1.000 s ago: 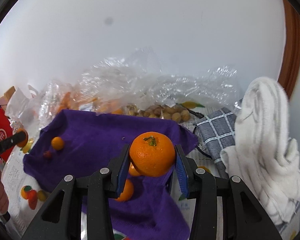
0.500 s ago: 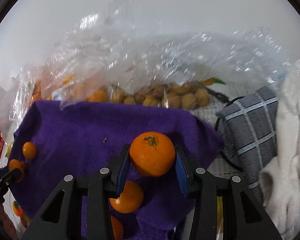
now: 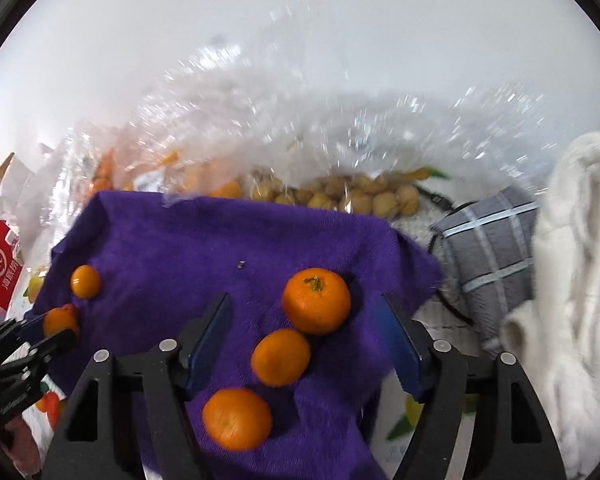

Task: Organize fruits
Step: 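Open both tools to drop the oranges onto the purple towel, then grasp a yellow-green fruit with the right tool while the left tool returns to the fruits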

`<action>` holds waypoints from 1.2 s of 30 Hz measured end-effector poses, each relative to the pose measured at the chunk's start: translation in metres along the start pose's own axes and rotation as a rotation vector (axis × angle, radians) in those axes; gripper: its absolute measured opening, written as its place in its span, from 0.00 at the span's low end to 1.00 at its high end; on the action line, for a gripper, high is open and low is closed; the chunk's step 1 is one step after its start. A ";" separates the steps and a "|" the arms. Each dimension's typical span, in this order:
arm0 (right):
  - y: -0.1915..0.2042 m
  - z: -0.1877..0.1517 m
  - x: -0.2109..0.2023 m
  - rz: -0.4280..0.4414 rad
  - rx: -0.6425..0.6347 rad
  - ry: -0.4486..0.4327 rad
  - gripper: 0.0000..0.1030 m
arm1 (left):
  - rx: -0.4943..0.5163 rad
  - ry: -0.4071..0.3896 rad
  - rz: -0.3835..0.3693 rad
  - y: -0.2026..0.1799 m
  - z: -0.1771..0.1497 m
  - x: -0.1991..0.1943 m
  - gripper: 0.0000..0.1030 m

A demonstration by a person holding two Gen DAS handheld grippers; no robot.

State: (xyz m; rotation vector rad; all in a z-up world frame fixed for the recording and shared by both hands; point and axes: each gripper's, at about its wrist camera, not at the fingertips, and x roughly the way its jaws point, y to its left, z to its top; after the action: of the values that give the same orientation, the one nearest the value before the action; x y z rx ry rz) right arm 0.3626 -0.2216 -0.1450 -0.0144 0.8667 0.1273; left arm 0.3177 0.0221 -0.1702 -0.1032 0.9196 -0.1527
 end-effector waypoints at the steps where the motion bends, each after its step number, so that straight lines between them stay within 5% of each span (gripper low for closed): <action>1: 0.003 -0.003 -0.010 -0.009 -0.004 -0.013 0.72 | -0.002 0.008 0.003 0.000 0.000 0.002 0.41; 3: 0.012 -0.012 -0.030 -0.031 -0.014 -0.042 0.72 | -0.011 0.030 0.004 0.001 -0.001 0.006 0.51; 10: 0.029 -0.050 -0.080 -0.079 -0.061 -0.109 0.72 | -0.065 -0.040 0.016 0.016 -0.019 -0.035 0.61; 17: 0.040 -0.089 -0.099 -0.009 -0.004 -0.077 0.72 | -0.076 -0.104 0.085 0.035 -0.057 -0.081 0.61; 28: 0.064 -0.146 -0.109 0.017 0.018 -0.061 0.57 | -0.064 -0.035 0.176 0.069 -0.125 -0.086 0.61; 36: 0.084 -0.173 -0.103 0.071 0.011 -0.028 0.46 | -0.023 -0.009 0.203 0.076 -0.140 -0.085 0.61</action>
State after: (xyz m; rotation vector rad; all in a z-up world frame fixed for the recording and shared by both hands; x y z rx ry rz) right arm 0.1557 -0.1607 -0.1750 0.0282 0.8400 0.1888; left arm 0.1625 0.1088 -0.1997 -0.0311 0.9176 0.0463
